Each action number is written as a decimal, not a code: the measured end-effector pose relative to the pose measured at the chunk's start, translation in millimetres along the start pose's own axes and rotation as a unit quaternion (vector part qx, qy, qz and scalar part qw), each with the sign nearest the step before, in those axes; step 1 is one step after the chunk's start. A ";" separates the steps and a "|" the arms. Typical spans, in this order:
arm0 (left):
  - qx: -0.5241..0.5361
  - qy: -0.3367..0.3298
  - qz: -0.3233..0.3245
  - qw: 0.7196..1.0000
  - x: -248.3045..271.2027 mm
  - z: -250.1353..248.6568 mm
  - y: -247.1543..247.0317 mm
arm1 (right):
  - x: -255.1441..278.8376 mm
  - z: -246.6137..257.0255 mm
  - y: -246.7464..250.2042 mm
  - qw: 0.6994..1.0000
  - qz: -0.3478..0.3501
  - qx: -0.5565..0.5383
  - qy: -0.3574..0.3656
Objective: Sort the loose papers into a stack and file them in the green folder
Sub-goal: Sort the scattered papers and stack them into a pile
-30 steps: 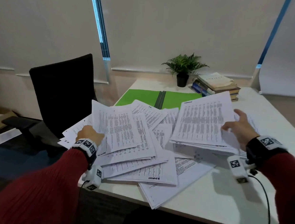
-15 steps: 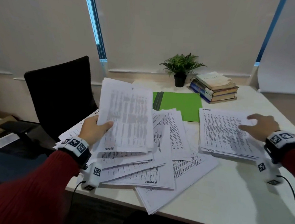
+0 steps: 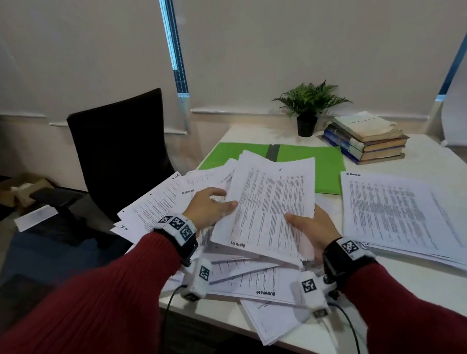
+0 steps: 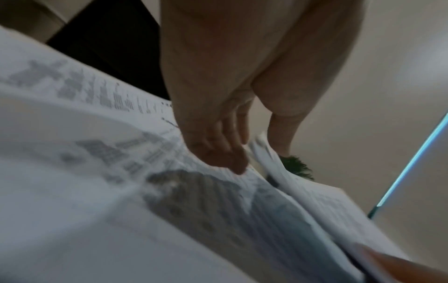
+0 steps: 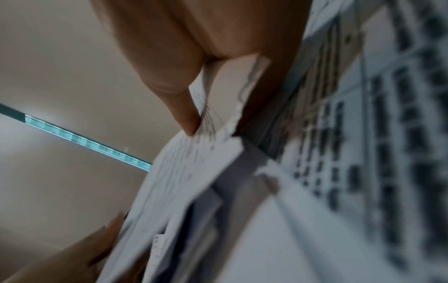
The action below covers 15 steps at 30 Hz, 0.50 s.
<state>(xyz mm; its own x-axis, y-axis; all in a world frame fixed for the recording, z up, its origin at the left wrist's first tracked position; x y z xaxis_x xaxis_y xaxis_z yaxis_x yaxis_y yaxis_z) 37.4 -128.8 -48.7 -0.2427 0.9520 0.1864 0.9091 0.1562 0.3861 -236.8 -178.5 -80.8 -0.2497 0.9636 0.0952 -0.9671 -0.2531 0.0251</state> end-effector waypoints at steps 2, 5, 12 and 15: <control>-0.149 0.057 -0.056 0.986 -4.9 12.7 31.1 | -0.7 -3.4 4.4 1.000 -0.023 0.001 -0.006; -0.305 0.175 -0.106 0.930 -7.0 45.1 77.2 | -0.9 -5.1 7.9 0.999 -0.027 0.026 -0.009; -0.250 0.166 -0.107 0.948 -10.4 71.8 79.0 | 2.8 -6.6 10.2 0.997 -0.025 0.080 0.003; -0.195 0.100 -0.155 0.963 -3.1 54.2 73.9 | 1.8 -7.3 11.3 0.997 -0.030 0.070 0.002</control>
<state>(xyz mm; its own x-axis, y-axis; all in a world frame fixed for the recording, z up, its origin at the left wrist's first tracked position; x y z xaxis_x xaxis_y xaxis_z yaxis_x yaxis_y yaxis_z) 123.6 -106.0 -69.7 -0.5774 0.8002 0.1621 0.5955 0.2769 0.7541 -248.5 -179.0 -87.6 -0.1913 0.9778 0.0860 -0.9643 -0.2036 0.1692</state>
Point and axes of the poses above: each hand's wrist, its own x-axis away from the middle knuckle, its own y-axis out of the back of the hand, z = x × y, the point moved 8 cm from there along -x, towards the middle knuckle, and after that the axes turned 4 degrees about z, right-handed, at the moved point
